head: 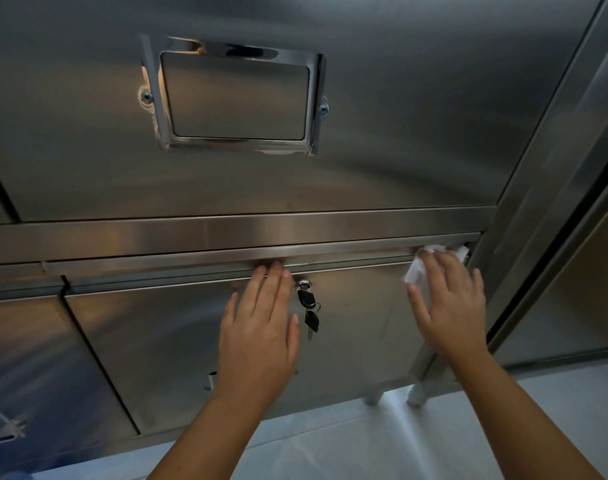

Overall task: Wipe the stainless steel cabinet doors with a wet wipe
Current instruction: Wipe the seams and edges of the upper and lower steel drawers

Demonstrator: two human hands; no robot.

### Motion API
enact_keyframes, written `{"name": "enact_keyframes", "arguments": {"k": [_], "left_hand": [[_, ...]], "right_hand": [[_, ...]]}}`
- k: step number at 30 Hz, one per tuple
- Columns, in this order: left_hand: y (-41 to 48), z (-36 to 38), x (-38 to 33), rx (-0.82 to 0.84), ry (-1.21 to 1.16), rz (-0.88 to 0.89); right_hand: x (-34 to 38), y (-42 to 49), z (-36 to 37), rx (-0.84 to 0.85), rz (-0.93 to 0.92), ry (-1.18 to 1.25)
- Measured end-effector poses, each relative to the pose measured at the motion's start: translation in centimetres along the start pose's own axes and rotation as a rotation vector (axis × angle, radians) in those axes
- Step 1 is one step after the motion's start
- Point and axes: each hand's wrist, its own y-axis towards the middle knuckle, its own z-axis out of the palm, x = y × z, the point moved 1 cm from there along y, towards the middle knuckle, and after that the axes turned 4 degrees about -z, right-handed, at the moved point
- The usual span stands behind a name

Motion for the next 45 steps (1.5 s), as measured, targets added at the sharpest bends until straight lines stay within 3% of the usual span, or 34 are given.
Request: {"name": "enact_keyframes", "arguments": {"k": [6, 12, 20, 24, 28, 33, 36, 45], "left_hand": [[-0.1, 0.1, -0.1, 0.027, -0.023, -0.027], [-0.1, 0.2, 0.0, 0.028, -0.04, -0.021], [0.0, 0.0, 0.2, 0.046, -0.085, -0.015], [0.0, -0.2, 0.1, 0.048, -0.083, -0.024], [-0.1, -0.2, 0.2, 0.058, -0.084, -0.022], [0.0, -0.2, 0.4, 0.071, -0.089, -0.002], [0.0, -0.2, 0.3, 0.079, -0.106, -0.013], [-0.3, -0.8, 1.5, 0.126, 0.001, 0.103]], "right_hand": [[0.7, 0.0, 0.2, -0.021, 0.055, 0.034], [-0.2, -0.1, -0.2, 0.01, -0.057, 0.046], [-1.5, 0.3, -0.2, -0.02, 0.11, 0.059], [3.1, -0.5, 0.3, -0.036, -0.034, 0.11], [2.2, -0.4, 0.0, 0.016, -0.12, 0.081], [-0.7, 0.2, -0.6, 0.024, 0.073, 0.05], [2.0, 0.1, -0.4, -0.017, 0.122, 0.105], [11.0, -0.7, 0.0, 0.021, -0.012, 0.175]]}}
